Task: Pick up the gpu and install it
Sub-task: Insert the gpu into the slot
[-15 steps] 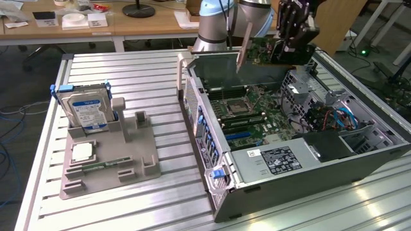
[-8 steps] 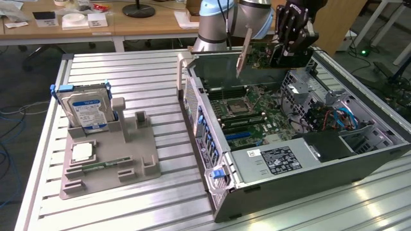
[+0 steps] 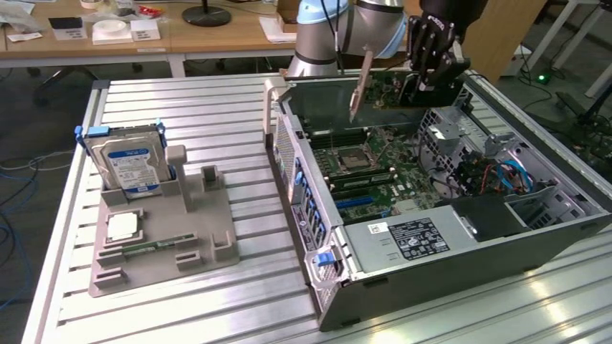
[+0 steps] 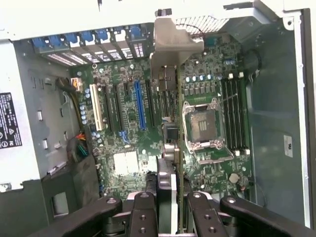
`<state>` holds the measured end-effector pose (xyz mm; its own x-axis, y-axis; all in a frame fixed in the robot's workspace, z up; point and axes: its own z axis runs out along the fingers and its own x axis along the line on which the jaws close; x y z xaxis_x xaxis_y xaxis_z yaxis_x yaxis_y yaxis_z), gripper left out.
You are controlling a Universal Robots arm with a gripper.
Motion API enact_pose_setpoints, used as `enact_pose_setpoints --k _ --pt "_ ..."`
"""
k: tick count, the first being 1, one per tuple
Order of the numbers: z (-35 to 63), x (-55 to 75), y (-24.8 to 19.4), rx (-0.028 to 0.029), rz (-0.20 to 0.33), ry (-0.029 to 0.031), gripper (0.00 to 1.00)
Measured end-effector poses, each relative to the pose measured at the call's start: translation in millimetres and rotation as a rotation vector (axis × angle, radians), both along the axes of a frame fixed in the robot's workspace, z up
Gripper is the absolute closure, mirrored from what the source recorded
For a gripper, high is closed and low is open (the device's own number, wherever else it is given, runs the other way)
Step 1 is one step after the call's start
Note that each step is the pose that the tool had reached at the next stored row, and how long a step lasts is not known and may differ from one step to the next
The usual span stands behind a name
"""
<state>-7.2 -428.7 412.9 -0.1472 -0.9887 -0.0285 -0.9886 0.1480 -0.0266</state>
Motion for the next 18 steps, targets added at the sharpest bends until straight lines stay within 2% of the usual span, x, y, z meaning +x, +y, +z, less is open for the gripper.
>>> enact_pose_setpoints --k 4,9,14,16,18 --pt "-4.1 0.1 -0.1 0.0039 0.044 0.0002 0.72" --pt "-12.8 -2.8 0.0 0.0041 0.108 0.0002 0.72" --pt "-21.9 -7.4 0.0 0.0026 0.113 0.0003 0.72" --pt "-25.5 -12.2 0.1 -0.0003 0.112 0.0006 0.72" --pt "-29.1 -14.2 0.0 -0.0009 0.111 0.0006 0.72"
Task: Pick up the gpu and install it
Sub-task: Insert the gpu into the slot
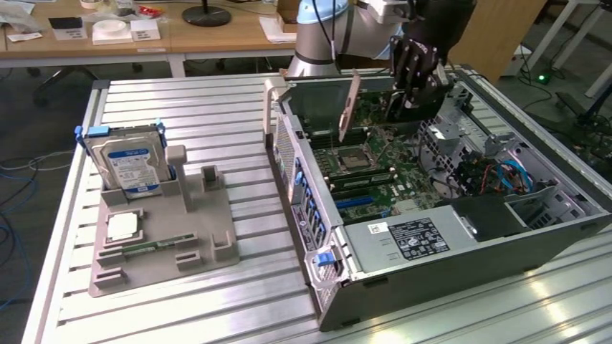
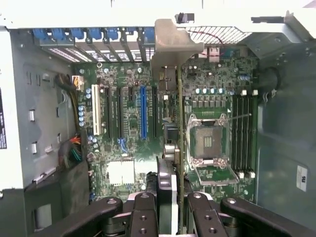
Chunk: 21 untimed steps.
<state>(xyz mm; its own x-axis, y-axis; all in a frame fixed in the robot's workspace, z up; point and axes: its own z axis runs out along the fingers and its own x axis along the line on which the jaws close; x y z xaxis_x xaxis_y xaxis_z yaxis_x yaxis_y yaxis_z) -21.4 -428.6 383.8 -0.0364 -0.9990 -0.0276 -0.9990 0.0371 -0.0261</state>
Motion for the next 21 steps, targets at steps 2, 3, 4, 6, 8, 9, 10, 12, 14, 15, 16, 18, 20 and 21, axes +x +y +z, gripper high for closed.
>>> enact_pose_setpoints --k 2,3,4,6,8,9,10,12,14,15,16,18,20,21 --pt "-3.6 -0.1 -0.7 0.0000 0.000 0.0000 0.72" --pt "-5.5 -0.2 -0.8 0.0000 0.000 0.0000 0.72" --pt "-7.4 -1.4 -0.7 0.0000 0.000 0.0000 0.72" --pt "-11.0 -5.8 -0.7 -0.0001 0.000 -0.0001 0.72" --pt "-14.6 -8.1 -0.6 -0.0005 -0.003 0.0000 0.72" --pt "-16.4 -8.0 -1.6 -0.0006 -0.007 -0.0001 0.72" --pt "-17.7 -8.0 -3.4 -0.0007 -0.011 0.0001 0.72" --pt "-21.3 -8.1 -6.3 -0.0004 -0.015 -0.0001 0.72" --pt "-24.8 -8.4 -6.9 -0.0005 -0.018 -0.0001 0.72" --pt "-26.8 -9.5 -6.9 -0.0007 -0.020 -0.0001 0.72" --pt "-28.5 -11.1 -6.9 -0.0009 -0.021 -0.0001 0.72" --pt "-32.2 -14.1 -7.1 -0.0008 -0.021 0.0000 0.72" --pt "-35.2 -14.3 -10.7 -0.0011 -0.020 0.0007 0.72" --pt "-36.5 -14.3 -13.8 -0.0010 -0.021 0.0008 0.72"
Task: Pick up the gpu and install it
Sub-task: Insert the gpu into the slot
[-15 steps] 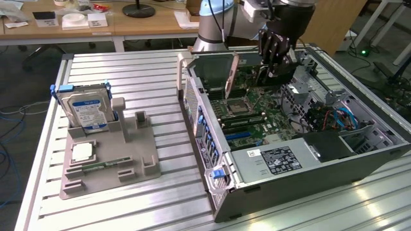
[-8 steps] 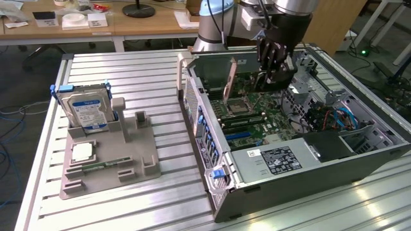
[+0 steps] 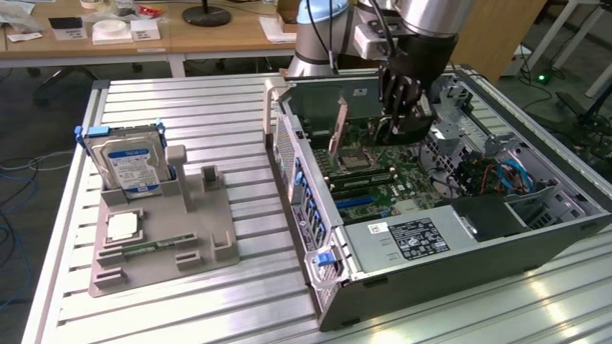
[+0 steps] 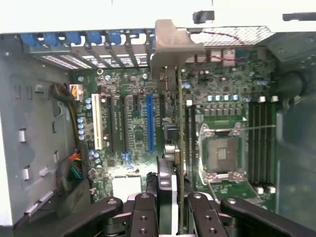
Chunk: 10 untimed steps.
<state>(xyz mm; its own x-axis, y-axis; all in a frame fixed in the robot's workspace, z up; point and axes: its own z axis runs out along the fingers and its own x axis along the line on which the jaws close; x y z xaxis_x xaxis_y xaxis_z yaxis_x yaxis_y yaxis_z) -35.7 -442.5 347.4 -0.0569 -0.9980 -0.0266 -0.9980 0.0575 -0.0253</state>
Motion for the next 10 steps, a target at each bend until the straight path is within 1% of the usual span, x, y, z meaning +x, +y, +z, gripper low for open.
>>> enact_pose_setpoints --k 3,6,7,10 --pt "-5.2 0.0 -8.6 0.0002 0.000 0.0004 0.72" --pt "-10.3 -0.4 -14.8 0.0000 0.000 0.0007 0.72" --pt "-12.4 -1.4 -15.4 0.0007 0.000 0.0008 0.72" --pt "-17.7 -10.2 -15.5 0.0002 0.000 0.0011 0.72"
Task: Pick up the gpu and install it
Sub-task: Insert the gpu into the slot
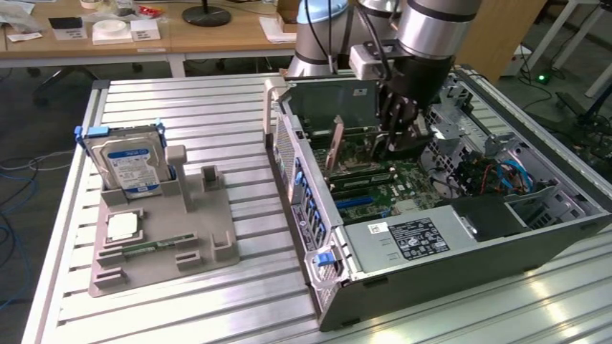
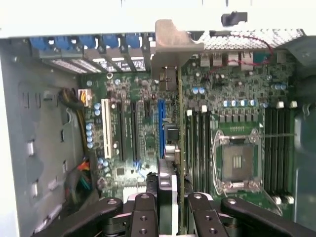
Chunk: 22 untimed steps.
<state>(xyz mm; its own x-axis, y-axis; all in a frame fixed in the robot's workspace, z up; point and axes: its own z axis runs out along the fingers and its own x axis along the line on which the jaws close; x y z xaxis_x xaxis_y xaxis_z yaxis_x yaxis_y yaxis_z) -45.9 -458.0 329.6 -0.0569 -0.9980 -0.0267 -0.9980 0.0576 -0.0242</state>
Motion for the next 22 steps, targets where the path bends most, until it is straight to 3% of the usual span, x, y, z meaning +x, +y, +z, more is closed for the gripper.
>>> enact_pose_setpoints --k 6,12,16,22 --pt "-10.9 -6.1 0.0 -0.0001 0.000 0.0001 0.72" --pt "-21.6 -0.8 1.1 0.0001 0.017 0.0000 0.72" --pt "-26.5 -0.9 1.1 0.0066 0.028 -0.0001 0.72" --pt "-37.3 -3.1 1.1 0.0051 0.016 0.0000 0.72"
